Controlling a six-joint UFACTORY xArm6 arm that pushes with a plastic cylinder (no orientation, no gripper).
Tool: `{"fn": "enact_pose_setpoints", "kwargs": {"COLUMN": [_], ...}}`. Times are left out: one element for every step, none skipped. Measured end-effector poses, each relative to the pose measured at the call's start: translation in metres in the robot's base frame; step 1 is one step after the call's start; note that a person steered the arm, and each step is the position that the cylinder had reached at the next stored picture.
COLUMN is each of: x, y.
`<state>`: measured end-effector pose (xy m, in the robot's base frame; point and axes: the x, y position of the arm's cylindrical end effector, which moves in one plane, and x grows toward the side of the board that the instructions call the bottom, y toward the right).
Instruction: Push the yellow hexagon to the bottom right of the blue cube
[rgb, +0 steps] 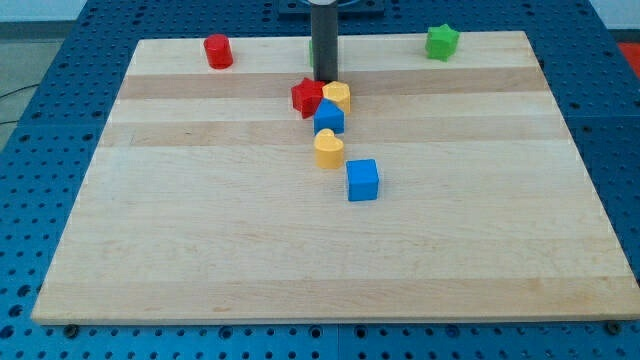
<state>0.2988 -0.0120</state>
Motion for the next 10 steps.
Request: {"fn": "enact_pose_setpoints", "kwargs": {"x": [0.033,0.066,0.099,0.138,0.140,0.076,0.046,0.058,0.077,0.105], "y": [0.027,0.058,0.090,0.124,0.146,0.123,0.074,0.067,0.064,0.063]}}
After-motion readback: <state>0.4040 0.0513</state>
